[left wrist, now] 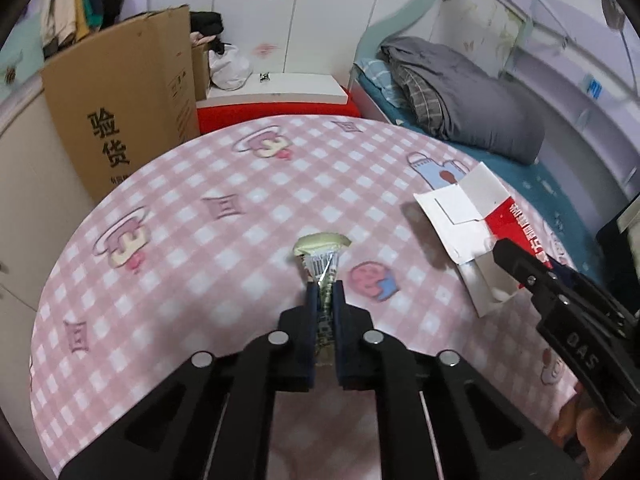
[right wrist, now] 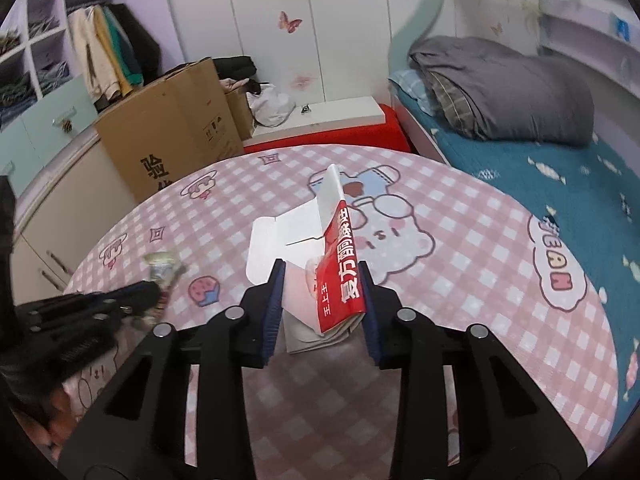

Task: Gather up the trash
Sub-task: 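Carry the green-white packet and white-red carton over the wastebasket with both tools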

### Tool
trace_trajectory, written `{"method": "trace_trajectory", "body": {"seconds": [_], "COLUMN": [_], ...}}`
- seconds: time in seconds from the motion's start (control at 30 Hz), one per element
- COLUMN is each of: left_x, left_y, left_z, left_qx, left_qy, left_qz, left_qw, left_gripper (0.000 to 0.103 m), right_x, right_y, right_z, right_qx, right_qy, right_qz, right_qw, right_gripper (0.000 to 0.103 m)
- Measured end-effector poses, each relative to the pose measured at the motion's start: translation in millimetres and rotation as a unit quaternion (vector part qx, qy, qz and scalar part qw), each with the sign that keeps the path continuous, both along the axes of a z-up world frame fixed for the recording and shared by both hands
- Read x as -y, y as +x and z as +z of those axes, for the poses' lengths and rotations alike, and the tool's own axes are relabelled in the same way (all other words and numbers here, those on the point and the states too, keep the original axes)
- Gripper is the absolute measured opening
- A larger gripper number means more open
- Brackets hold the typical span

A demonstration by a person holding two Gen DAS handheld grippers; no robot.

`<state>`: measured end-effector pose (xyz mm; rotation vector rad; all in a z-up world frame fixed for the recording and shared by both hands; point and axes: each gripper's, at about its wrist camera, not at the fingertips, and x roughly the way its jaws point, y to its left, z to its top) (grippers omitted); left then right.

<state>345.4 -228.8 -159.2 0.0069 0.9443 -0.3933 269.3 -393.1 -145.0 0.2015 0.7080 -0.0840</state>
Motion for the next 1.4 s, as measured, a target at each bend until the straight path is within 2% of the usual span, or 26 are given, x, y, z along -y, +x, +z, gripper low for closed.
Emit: {"method": "trace_trajectory", "body": {"seconds": [0.07, 0.17, 0.47, 0.67, 0.9, 1.17, 1.4], "left_x": [-15, -40, -107, -151, -234, -347, -431], "left_y": [-6, -19, -52, -69, -89, -113, -121], "left_z": [3, 13, 41, 54, 61, 45, -5], "left_qx": [0.004, 0.01, 0.035, 0.042, 0.052, 0.051, 0.017], "left_qy": [-0.009, -0.018, -0.039, -0.061, -0.083, -0.09, -0.072], "left_qz": [0.003, 0.009, 0.03, 0.049, 0.103, 0.196, 0.269], "left_qw": [1.0, 0.9997, 0.9982, 0.996, 0.9898, 0.9751, 0.9604], "left_gripper": [0.006, 0.006, 0.006, 0.006, 0.006, 0.006, 0.007], "right_x": [-6, -10, -60, -130, -237, -363, -462], "right_y": [-2, -4, -16, -19, -15, -9, 2], "right_z": [4, 4, 11, 34, 45, 30, -27], "right_qx": [0.006, 0.002, -0.002, 0.011, 0.011, -0.015, -0.062], "right_qy": [-0.005, 0.014, 0.038, 0.056, 0.056, 0.05, 0.047], "right_qz": [0.007, 0.015, 0.056, 0.117, 0.197, 0.28, 0.315], "right_qw": [1.0, 1.0, 0.998, 0.992, 0.979, 0.959, 0.946], "right_gripper": [0.025, 0.018, 0.016, 0.016, 0.016, 0.016, 0.016]}}
